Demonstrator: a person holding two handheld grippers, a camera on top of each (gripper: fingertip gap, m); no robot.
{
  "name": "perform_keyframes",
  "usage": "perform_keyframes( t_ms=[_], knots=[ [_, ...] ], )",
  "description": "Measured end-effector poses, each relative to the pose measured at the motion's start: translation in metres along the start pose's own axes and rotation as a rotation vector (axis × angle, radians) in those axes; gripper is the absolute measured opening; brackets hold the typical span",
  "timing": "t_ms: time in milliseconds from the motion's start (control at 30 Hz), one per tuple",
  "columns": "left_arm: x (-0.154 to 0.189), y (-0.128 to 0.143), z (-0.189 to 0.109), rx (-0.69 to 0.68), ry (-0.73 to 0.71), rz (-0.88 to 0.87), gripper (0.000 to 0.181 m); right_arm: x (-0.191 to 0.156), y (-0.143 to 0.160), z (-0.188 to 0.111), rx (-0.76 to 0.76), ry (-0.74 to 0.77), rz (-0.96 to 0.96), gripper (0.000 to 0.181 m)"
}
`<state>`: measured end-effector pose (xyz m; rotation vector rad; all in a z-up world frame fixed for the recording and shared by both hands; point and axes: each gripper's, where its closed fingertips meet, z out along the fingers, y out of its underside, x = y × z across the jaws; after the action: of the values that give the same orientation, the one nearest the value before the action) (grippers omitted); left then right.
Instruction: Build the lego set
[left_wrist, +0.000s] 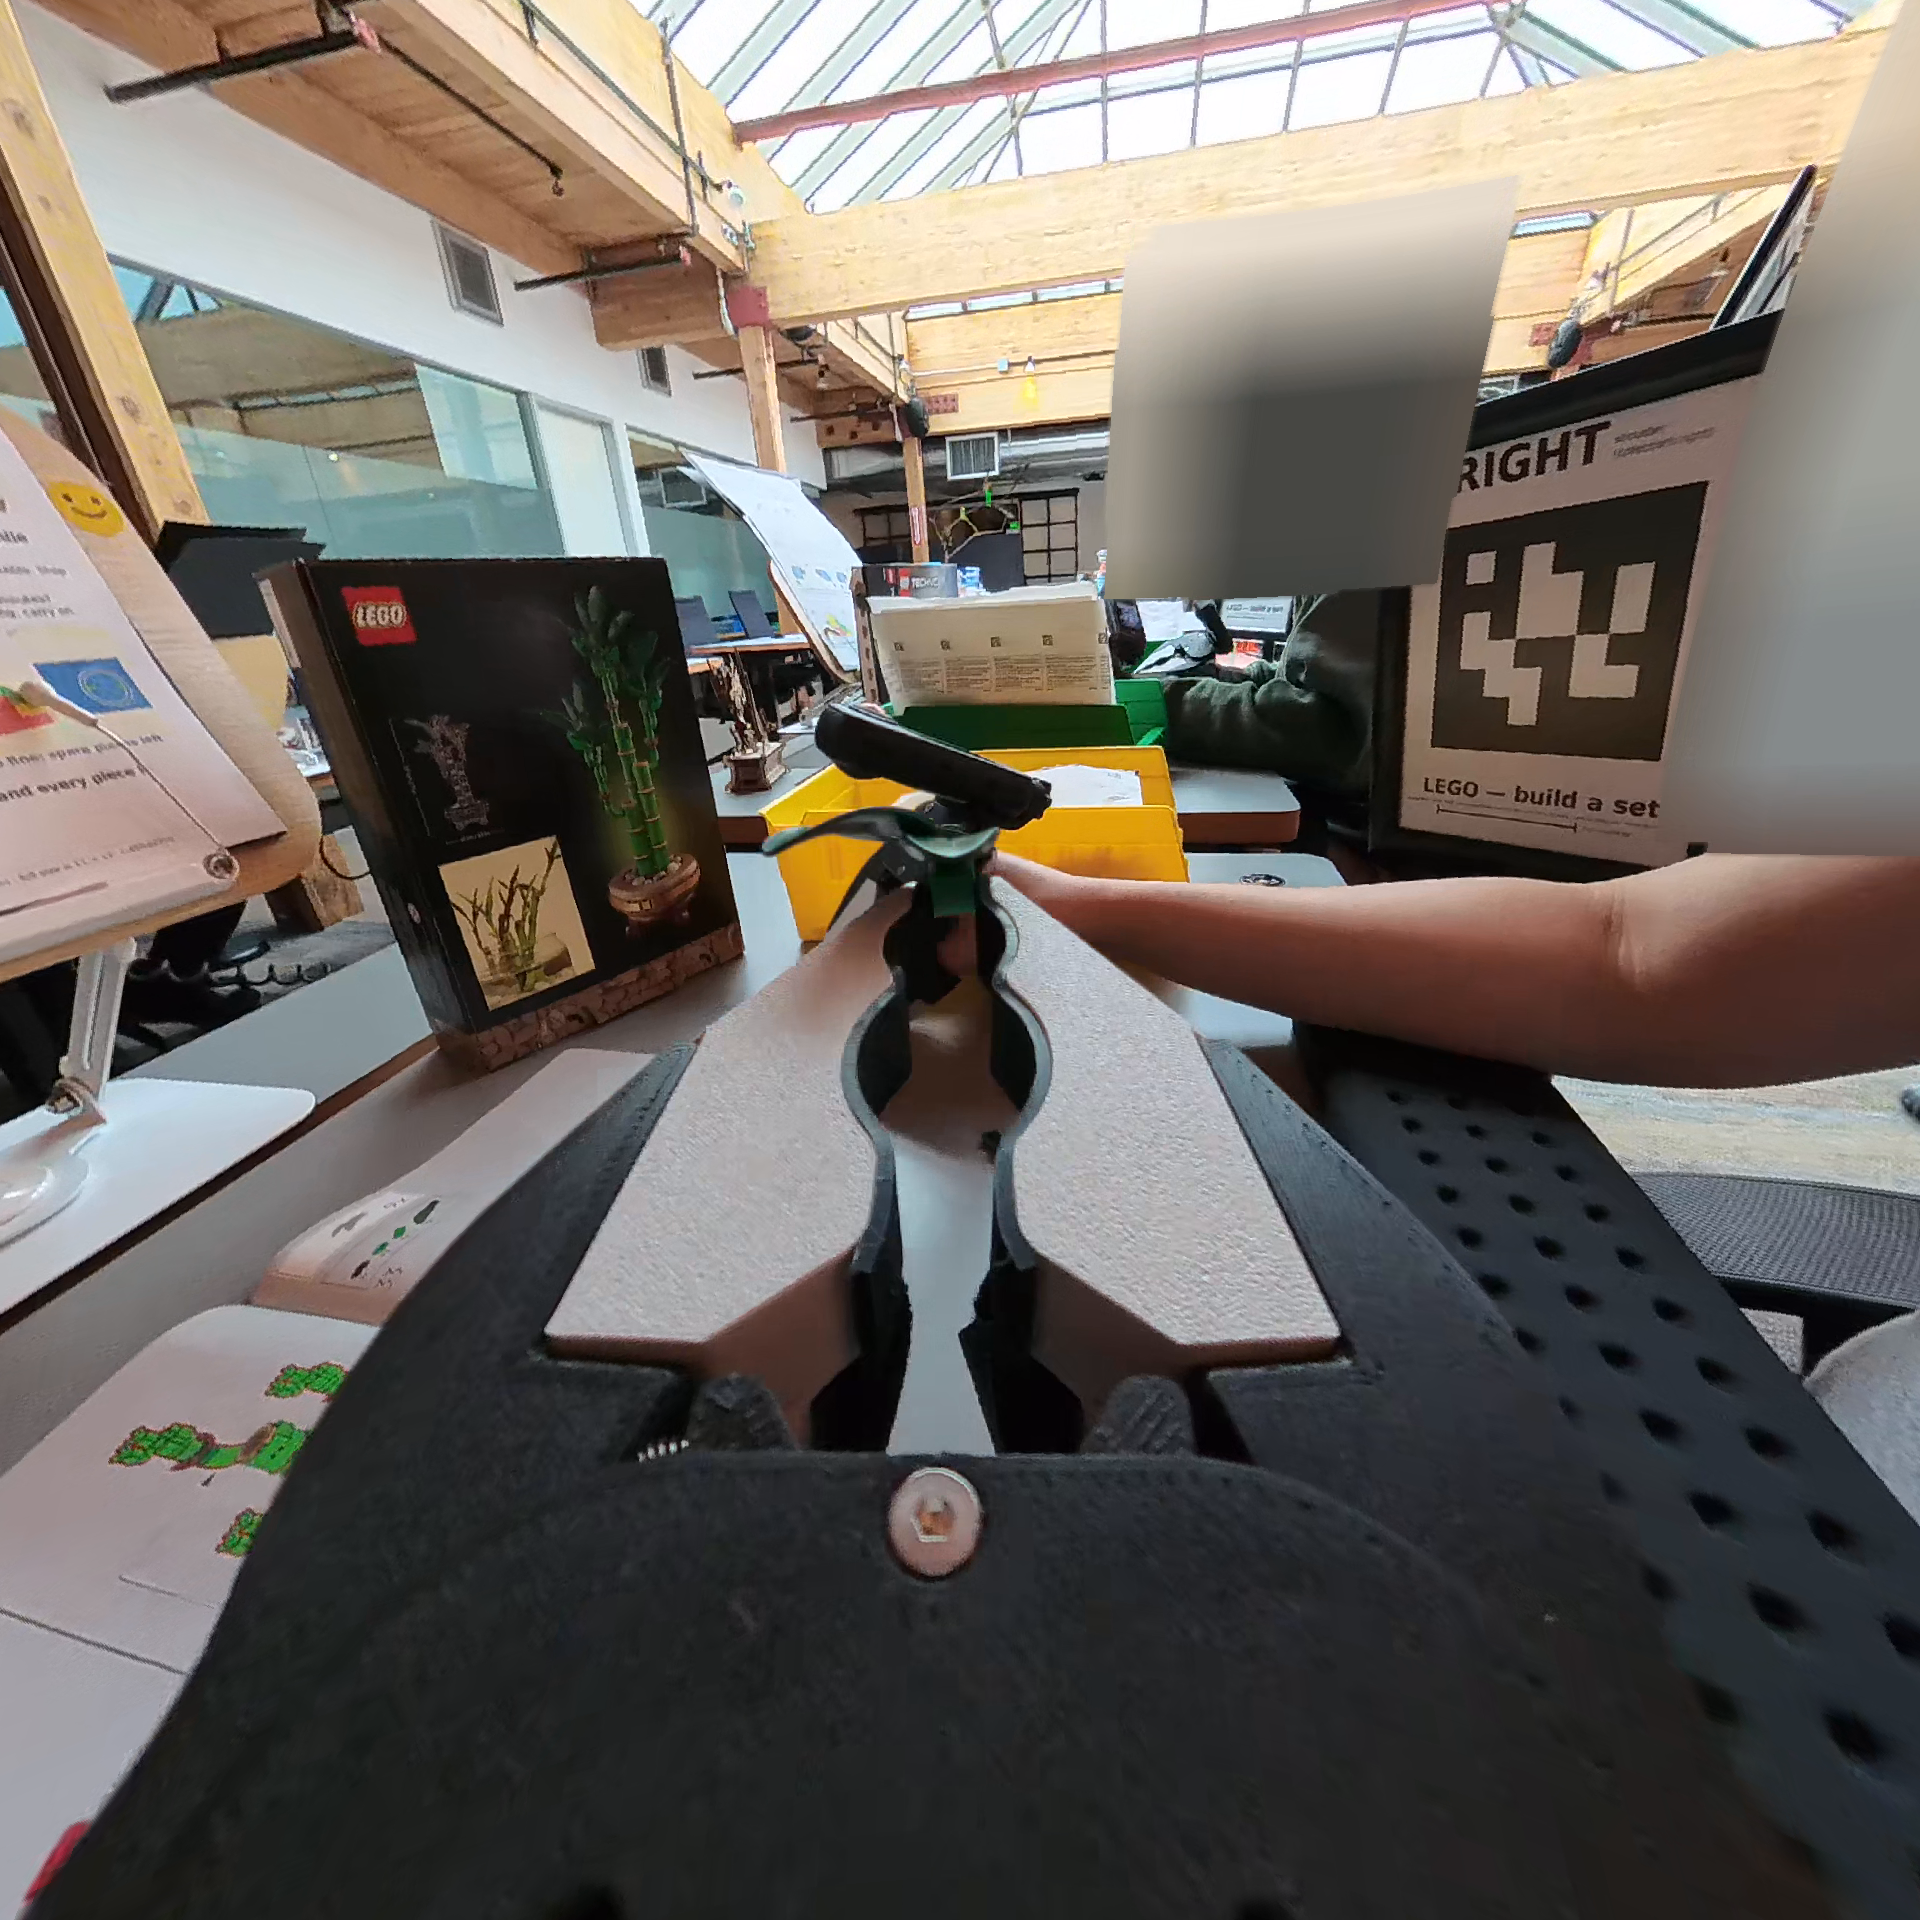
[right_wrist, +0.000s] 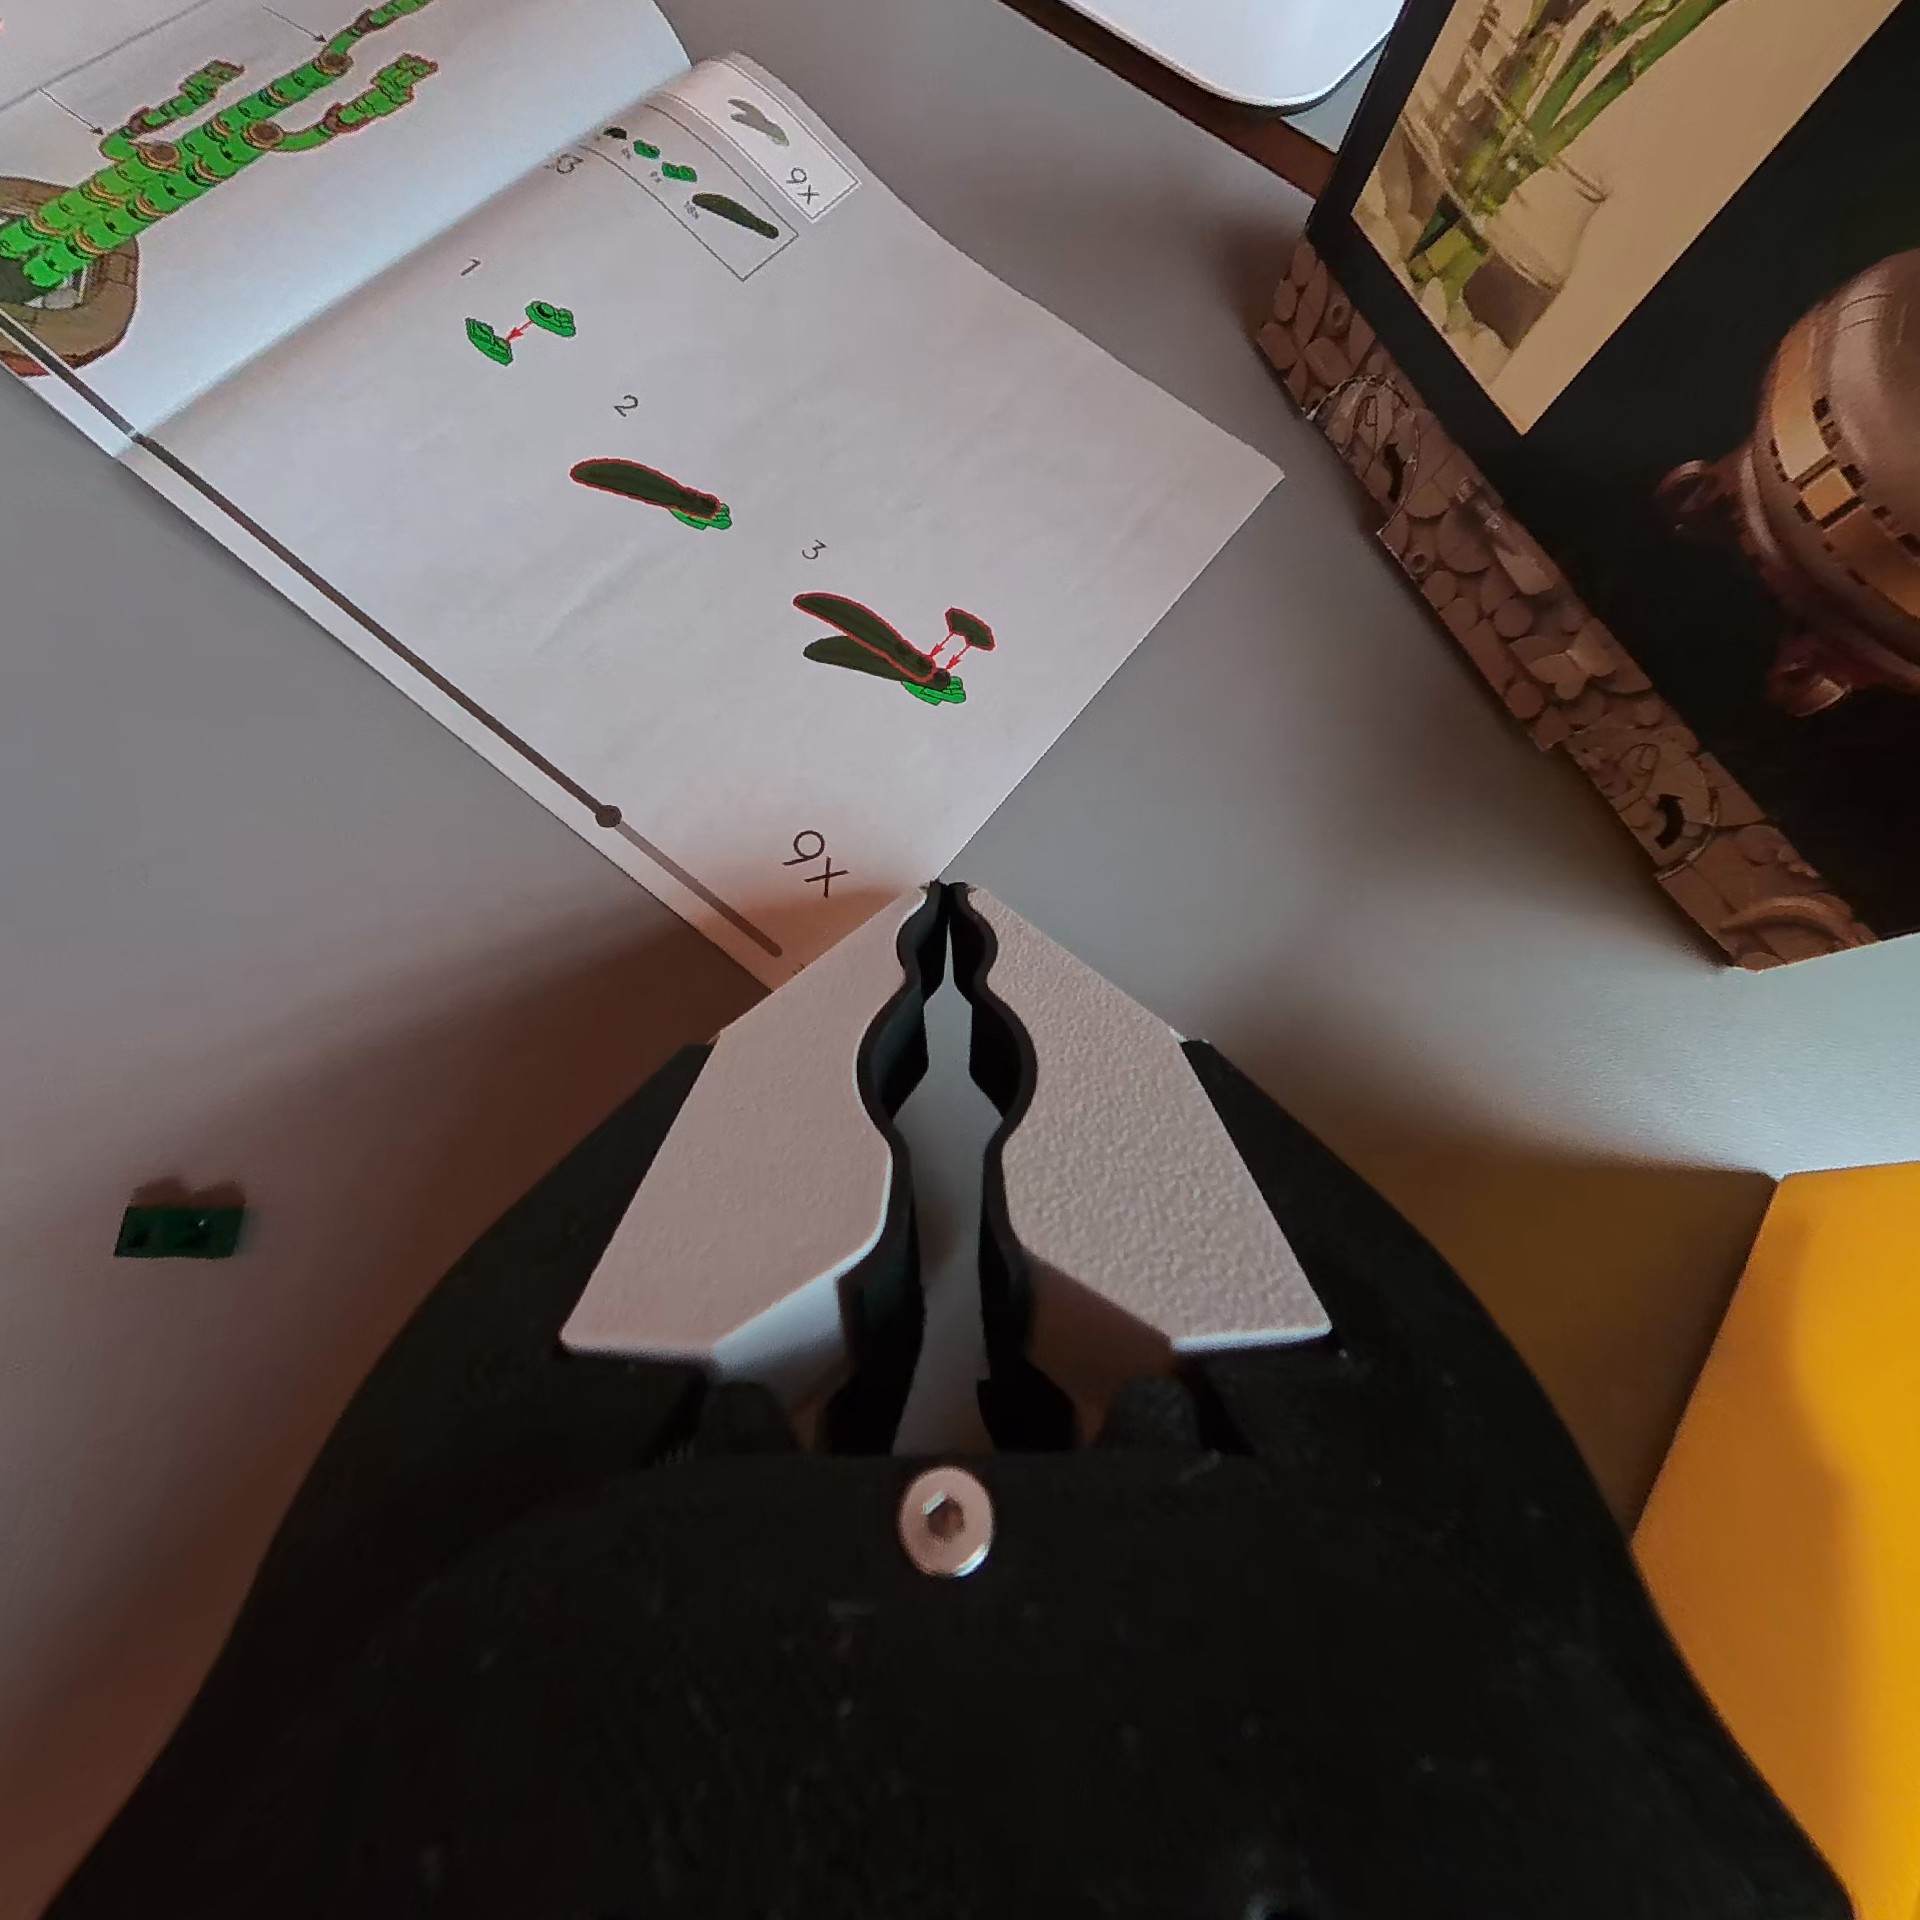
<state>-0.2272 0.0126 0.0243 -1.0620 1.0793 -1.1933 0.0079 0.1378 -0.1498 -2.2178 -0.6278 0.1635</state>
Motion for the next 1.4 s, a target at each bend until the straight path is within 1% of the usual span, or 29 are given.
perform_keyframes(
  t_ms=[33,233,467,533,667,733,800,833,933,1033,1100,1167,1267,1400],
  knots=[
    [0.000,-0.001,0.000,0.007,-0.002,0.005,0.005,0.000,0.000,0.000,0.000,-0.001,0.000,0.000],
    [-0.003,-0.004,-0.002,0.035,-0.001,-0.054,0.005,0.000,0.001,0.001,-0.004,-0.002,-0.001,0.000],
    [-0.022,-0.013,-0.009,0.141,-0.006,-0.315,0.006,0.000,0.000,0.002,0.003,-0.005,-0.004,0.000],
    [-0.026,-0.015,-0.011,0.161,-0.003,-0.366,0.005,-0.001,-0.003,0.000,0.019,-0.003,-0.011,0.000],
    [-0.031,-0.009,-0.011,0.139,-0.015,-0.393,0.006,-0.001,-0.012,-0.004,0.055,0.014,-0.035,0.000],
    [-0.030,-0.003,-0.008,0.111,-0.018,-0.386,0.005,-0.006,-0.021,-0.008,0.105,-0.001,-0.058,0.000],
    [-0.027,0.004,-0.004,0.074,-0.020,-0.377,0.005,-0.025,-0.043,-0.019,0.235,-0.091,-0.082,0.000],
    [-0.026,0.007,-0.002,0.059,-0.018,-0.373,0.005,-0.040,-0.057,-0.029,0.315,-0.170,-0.084,0.001],
    [-0.020,0.015,0.004,0.027,-0.002,-0.371,0.005,-0.090,-0.099,-0.069,0.560,-0.471,-0.032,0.016],
    [-0.009,0.017,0.010,0.008,0.052,-0.359,0.005,-0.141,-0.125,-0.107,0.696,-0.815,0.042,0.022],
    [-0.005,0.018,0.013,-0.001,0.054,-0.347,0.005,-0.165,-0.133,-0.121,0.727,-0.960,0.063,0.025],
    [-0.004,0.018,0.014,0.003,0.044,-0.351,0.005,-0.183,-0.135,-0.122,0.708,-1.023,0.071,0.027],
    [-0.006,0.016,0.014,0.019,0.034,-0.375,0.005,-0.205,-0.130,-0.114,0.639,-1.049,0.037,0.029],
    [-0.009,0.015,0.013,0.026,0.023,-0.387,0.005,-0.219,-0.137,-0.113,0.664,-1.097,0.088,0.021]
  ],
)
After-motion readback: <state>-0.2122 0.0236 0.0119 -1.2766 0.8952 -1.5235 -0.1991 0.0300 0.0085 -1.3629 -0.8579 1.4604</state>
